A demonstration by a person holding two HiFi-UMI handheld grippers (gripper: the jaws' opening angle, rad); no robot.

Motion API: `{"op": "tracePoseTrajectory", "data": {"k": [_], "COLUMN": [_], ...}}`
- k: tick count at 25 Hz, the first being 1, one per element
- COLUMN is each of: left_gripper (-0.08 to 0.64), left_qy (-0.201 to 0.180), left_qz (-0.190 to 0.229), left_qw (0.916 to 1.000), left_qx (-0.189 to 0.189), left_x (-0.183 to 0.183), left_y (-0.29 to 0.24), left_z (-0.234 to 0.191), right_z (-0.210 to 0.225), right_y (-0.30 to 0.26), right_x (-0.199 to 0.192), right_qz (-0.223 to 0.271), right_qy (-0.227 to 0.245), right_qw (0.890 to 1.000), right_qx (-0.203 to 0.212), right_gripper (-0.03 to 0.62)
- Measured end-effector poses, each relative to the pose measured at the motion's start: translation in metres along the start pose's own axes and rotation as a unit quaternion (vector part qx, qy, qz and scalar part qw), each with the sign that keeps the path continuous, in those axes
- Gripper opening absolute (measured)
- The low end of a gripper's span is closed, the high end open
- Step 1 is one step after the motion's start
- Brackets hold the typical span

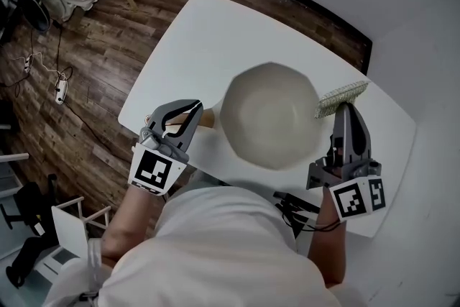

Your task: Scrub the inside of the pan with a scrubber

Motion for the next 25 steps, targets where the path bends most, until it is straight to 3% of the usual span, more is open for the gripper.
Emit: {"op": "tracePoseTrajectory", "data": {"k": [7,16,21,25], "left_gripper": [0.014,0.043,0.157,0.195], "left_qy": [-0.088,-0.1,-0.126,-0.147], "left_qz": [-0.079,-0.143,-0.204,-0.248], "left_qw": [0.9912,0.9763,0.9537,0.9352], "left_qx": [-0.059,-0.128,-0.182,-0.206], "left_x": [-0.02,-0.045,-0.067,-0.081], "left_y": [-0.014,-0.026,-0.032,-0.038], "left_z": [0.01,0.021,0.025,0.028], "right_z": [-0.001,0.004,0.005,0.004], "right_y": [-0.003,-0.008,-0.012,-0.013], "right_x": [-0.01,-0.018,-0.024,-0.027], "right_qz": [-0.012,-0.023,-0.029,-0.032], "right_qy": [-0.004,-0.008,-0.009,-0.009], "right_qw": [1.0,1.0,1.0,0.999], "right_qx": [0.004,0.001,-0.001,0.002], "right_gripper": [0.028,0.028,0.028,0.028]}}
Point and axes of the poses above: the fingertips, and each gripper's own axes: y backward along the fingers, z to its right, x out of its top, the point moved 6 cm from there along y, backward along the fingers, and after that the axes turned 2 degrees about y, right-handed, at the moved point
